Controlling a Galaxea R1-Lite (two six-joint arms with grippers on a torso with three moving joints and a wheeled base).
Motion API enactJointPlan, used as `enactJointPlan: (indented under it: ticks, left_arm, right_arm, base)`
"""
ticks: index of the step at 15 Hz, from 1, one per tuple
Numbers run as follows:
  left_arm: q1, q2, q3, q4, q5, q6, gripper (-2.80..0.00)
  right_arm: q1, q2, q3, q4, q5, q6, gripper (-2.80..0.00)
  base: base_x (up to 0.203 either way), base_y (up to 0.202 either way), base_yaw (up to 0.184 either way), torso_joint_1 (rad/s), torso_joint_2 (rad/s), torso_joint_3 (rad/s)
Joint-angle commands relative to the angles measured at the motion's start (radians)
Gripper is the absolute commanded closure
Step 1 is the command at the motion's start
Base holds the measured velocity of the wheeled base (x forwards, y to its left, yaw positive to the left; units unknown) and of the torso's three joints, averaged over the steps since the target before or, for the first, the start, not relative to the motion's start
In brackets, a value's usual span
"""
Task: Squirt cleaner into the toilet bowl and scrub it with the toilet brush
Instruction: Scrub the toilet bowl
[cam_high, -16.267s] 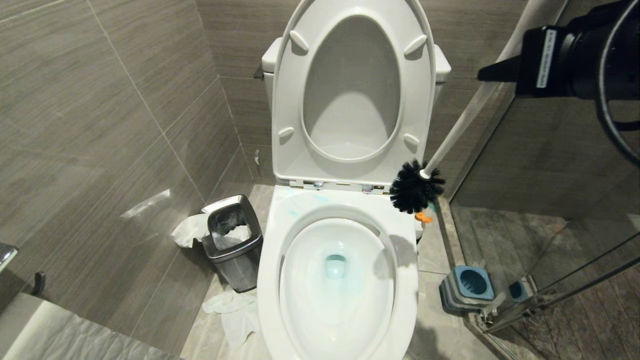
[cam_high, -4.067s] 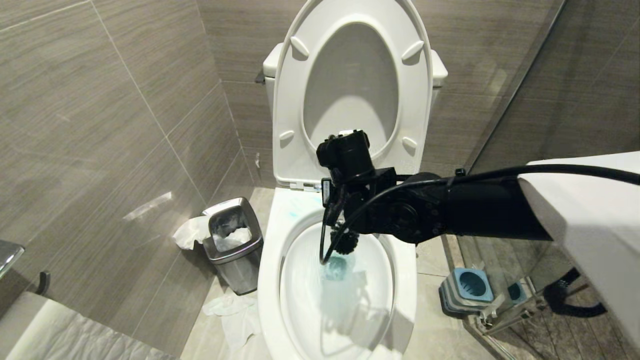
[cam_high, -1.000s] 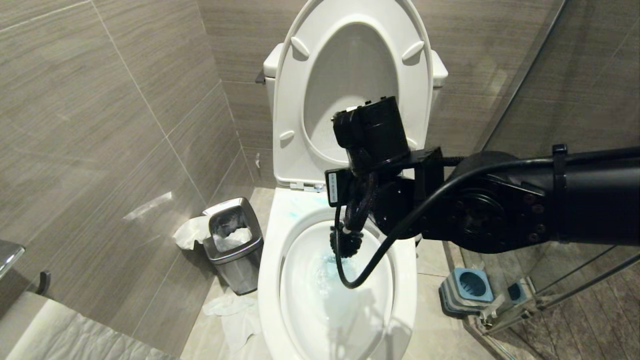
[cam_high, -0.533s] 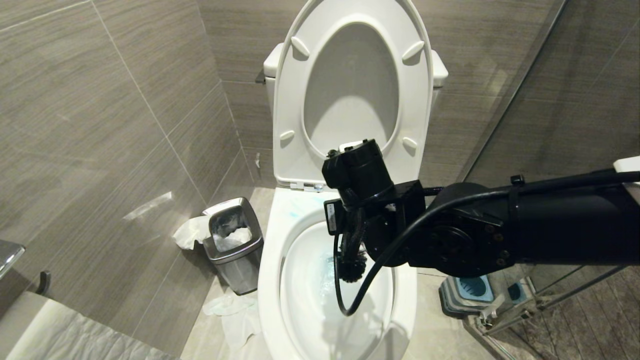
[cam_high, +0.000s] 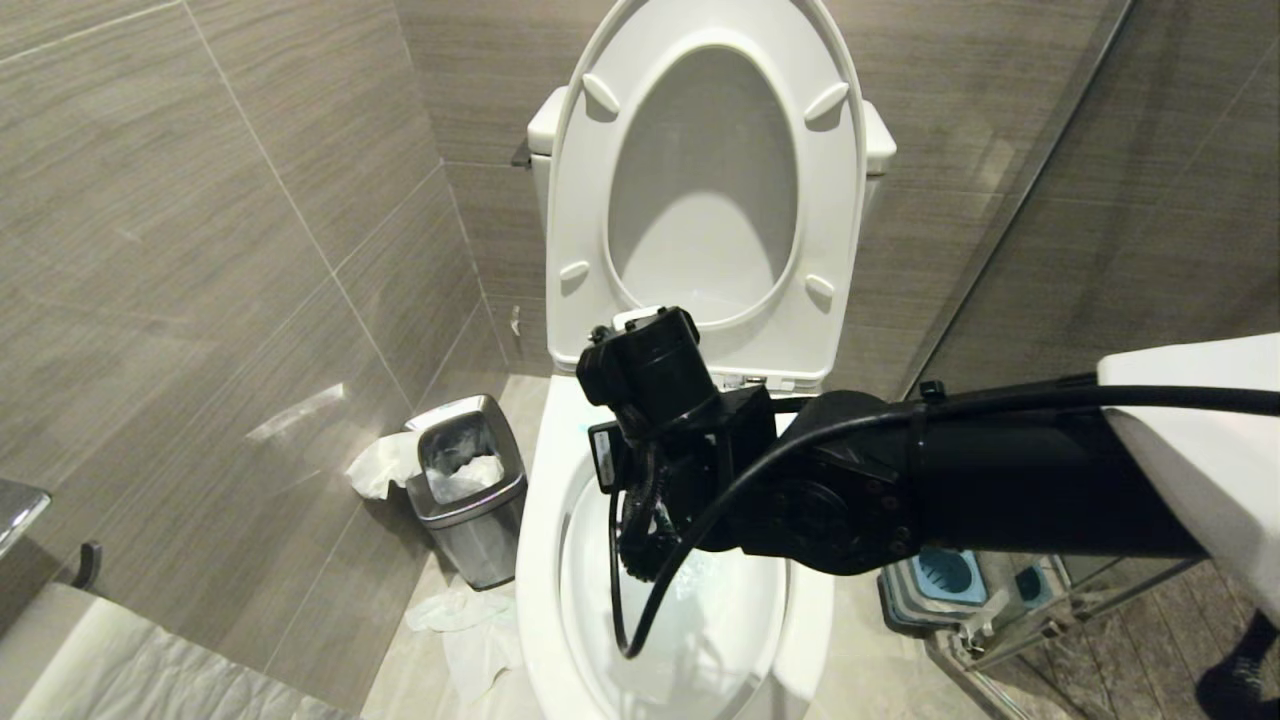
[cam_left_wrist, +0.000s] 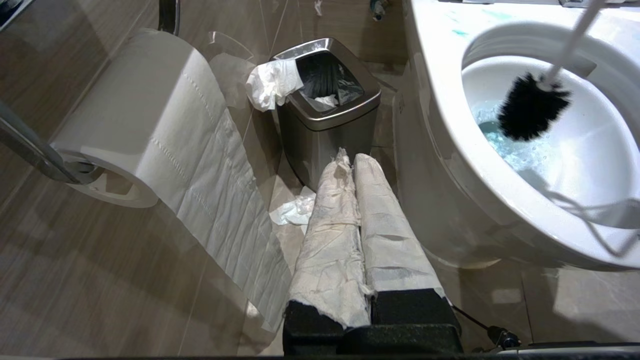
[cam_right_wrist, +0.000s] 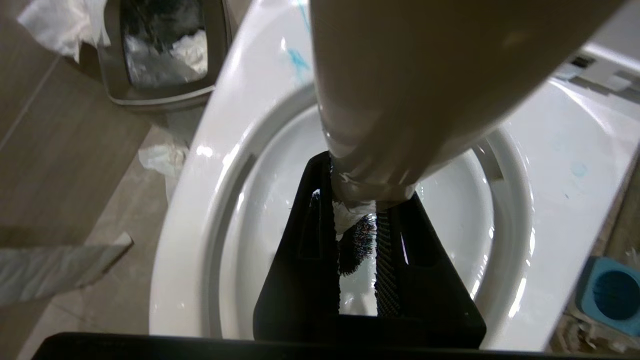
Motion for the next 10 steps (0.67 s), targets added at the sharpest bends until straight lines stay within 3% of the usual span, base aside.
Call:
enactJointPlan:
  ticks: [1,4,5,10]
  left_arm:
    - [-0.001,0.001,0.000,0.000,0.000,-0.001,0.00]
    - [-0.001,0.001,0.000,0.000,0.000,-0.001,0.00]
    - [-0.001,0.001,0.000,0.001,0.000,-0.001,0.00]
    - [0.001,0.001,0.000,0.000,0.000,-0.001,0.00]
  right_arm:
    - [-0.006,0.135,-0.147,0.002,-0.006,-0.024,0.00]
    - [-0.050,0.241,-0.315,0.002,-0.018,-0.113,0.00]
    - [-0.075,0.249,-0.324,-0.001,-0.019,-0.146,0.00]
    - [-0.150,0.172,-0.294,0.012,-0.021,-0.154,0.00]
  base:
    - [0.000,0.000,0.000,0.000,0.00,0.000]
    - [0.000,0.000,0.000,0.000,0.00,0.000]
    - [0.000,0.000,0.000,0.000,0.00,0.000]
    - [0.000,0.000,0.000,0.000,0.00,0.000]
